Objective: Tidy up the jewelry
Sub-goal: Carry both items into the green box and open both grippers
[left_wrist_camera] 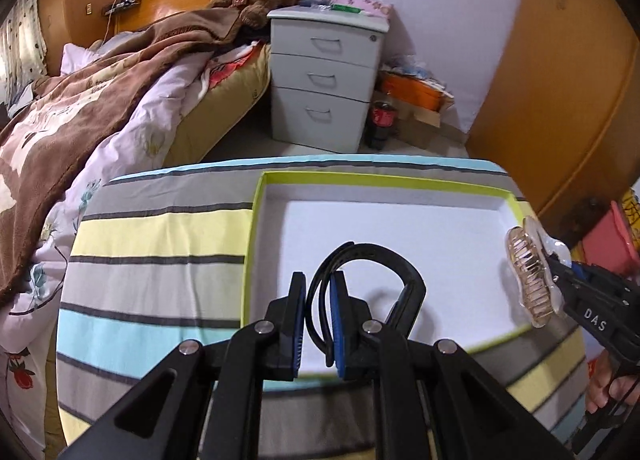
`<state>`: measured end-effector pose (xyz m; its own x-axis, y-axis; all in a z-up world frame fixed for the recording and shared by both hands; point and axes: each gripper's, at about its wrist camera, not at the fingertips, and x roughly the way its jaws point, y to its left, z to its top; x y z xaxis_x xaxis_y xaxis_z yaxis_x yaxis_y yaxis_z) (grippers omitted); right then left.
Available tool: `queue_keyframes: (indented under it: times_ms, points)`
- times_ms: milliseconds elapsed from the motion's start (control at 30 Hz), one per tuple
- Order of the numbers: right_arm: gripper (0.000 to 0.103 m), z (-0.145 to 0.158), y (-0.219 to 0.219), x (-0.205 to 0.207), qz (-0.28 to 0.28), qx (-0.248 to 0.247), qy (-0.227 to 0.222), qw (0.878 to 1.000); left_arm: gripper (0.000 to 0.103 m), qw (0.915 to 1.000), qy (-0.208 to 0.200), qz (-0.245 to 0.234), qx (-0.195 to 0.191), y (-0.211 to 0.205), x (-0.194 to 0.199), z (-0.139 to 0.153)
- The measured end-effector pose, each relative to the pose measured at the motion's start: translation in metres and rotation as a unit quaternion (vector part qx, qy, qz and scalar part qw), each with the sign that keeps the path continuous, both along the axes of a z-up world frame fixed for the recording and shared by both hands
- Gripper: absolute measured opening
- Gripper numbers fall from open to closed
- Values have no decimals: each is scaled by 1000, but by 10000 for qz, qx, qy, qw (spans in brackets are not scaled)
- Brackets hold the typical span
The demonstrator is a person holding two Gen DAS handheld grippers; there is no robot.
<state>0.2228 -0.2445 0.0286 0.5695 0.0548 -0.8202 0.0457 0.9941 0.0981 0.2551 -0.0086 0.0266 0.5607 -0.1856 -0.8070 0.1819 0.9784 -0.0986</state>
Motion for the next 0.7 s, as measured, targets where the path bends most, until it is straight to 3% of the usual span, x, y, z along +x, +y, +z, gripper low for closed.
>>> queue_keyframes:
  times_ms: [333, 700]
  points:
    - [17, -20, 1, 25, 5, -97, 180, 9998, 13, 9994, 294, 184, 45, 3, 22, -30]
    - [19, -25, 0, 28, 61, -207, 170, 9996, 14, 9988, 391, 118, 260, -2, 16, -37]
